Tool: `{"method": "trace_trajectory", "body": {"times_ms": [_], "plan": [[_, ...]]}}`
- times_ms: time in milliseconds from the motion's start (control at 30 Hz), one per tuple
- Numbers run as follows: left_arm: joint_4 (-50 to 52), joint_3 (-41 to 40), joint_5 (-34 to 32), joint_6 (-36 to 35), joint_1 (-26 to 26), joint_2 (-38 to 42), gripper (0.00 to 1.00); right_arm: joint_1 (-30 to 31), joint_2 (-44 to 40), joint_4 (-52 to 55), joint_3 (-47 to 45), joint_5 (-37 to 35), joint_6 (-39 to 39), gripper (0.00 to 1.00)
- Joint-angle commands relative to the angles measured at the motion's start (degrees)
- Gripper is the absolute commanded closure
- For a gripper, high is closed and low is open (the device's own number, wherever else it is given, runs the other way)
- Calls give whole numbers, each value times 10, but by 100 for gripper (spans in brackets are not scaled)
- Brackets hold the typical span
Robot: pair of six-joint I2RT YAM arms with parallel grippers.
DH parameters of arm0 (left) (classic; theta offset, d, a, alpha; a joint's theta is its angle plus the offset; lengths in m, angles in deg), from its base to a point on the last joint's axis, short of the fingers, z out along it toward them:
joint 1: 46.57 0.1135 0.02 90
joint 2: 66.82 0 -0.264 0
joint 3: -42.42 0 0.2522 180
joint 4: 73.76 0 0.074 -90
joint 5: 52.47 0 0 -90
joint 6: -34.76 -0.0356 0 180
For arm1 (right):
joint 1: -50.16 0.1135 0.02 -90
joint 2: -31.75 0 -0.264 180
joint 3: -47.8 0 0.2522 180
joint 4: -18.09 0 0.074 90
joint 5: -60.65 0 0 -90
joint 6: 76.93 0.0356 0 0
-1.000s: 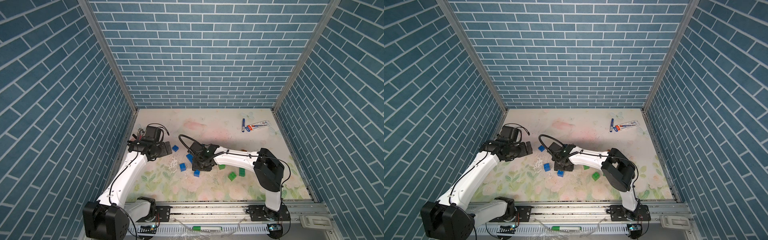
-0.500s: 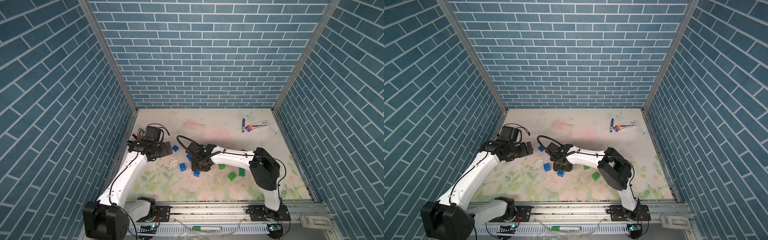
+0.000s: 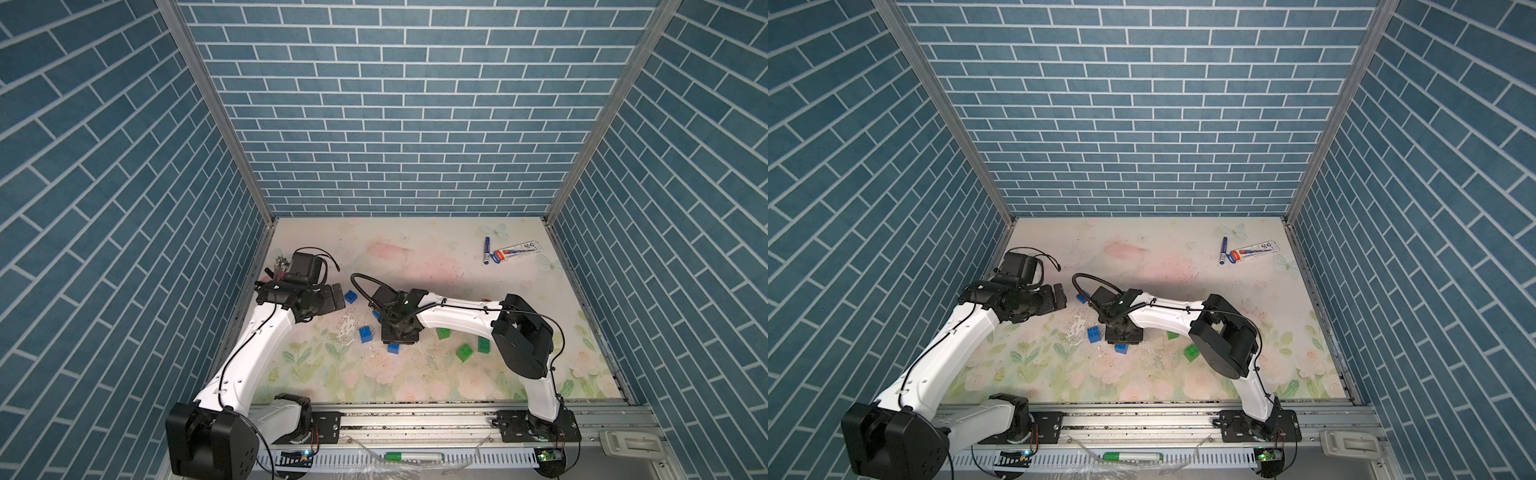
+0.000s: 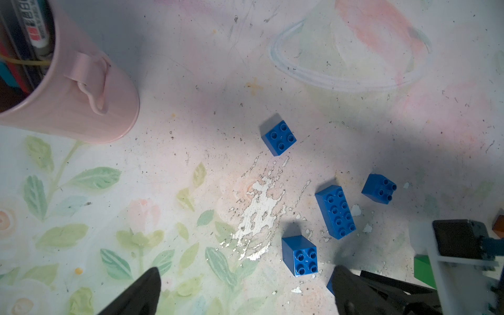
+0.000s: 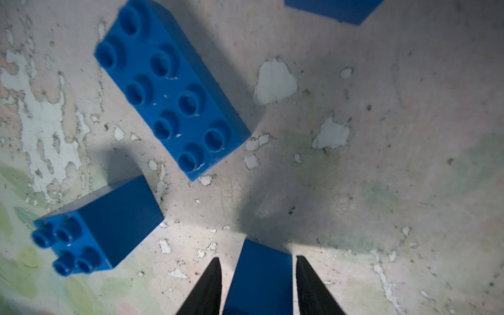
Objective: Assemble the letter h with lego
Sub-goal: Pick up the lego brick from the center of the board.
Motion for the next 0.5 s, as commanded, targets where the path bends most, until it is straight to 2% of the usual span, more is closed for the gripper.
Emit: {"method": "trace_trajectory", "body": {"times_ms": [0,100,267,467], "plan": [[0,-11,1,-6,5,4,1,5,10,21,19,1,3,56],[0,-11,2,-6,4,4,1,5,8,24,19,-4,-1,60],[0,-11,4,-7,4,3,1,5,5,33,20,-9,-17,72],[0,-12,7,-8,5,3,1,-2,4,47,22,-12,-37,76]]}}
